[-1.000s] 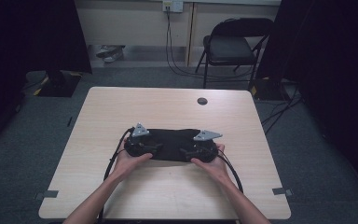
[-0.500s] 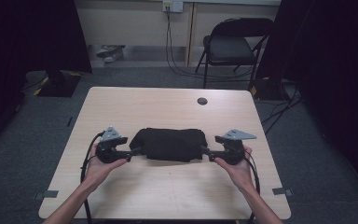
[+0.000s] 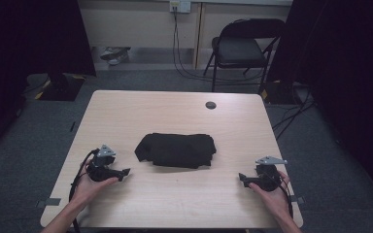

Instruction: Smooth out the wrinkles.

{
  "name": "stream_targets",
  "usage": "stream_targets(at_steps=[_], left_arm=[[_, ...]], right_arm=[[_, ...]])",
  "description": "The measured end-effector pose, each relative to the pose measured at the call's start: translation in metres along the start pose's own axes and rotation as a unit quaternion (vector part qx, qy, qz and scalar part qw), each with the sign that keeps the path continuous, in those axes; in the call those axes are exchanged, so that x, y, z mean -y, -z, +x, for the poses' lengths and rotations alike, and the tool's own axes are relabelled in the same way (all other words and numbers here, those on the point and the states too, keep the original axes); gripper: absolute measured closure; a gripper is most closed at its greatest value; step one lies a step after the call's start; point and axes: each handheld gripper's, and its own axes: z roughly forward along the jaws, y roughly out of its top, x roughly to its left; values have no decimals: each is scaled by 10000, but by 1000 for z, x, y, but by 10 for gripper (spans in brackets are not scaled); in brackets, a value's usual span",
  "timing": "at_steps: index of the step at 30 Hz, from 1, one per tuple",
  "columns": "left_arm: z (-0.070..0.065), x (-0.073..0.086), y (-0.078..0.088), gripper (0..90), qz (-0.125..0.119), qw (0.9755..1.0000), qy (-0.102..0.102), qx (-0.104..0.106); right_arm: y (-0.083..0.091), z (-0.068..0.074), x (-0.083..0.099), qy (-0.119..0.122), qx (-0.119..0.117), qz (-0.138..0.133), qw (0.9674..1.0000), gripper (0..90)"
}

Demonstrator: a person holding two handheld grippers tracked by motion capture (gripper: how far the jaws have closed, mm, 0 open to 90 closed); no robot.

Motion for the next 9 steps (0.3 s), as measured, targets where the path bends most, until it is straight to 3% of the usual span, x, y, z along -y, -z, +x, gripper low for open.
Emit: stream_targets(at_steps=[5,9], left_arm=[[1,10,-6,133,-585,9983,-38,8],[1,9,-7,112,-586,9983,-26,3]], right_arm=[[-2,2,7,85,133,-284,9995,154],[-2,2,7,84,142,-284,9995,154]])
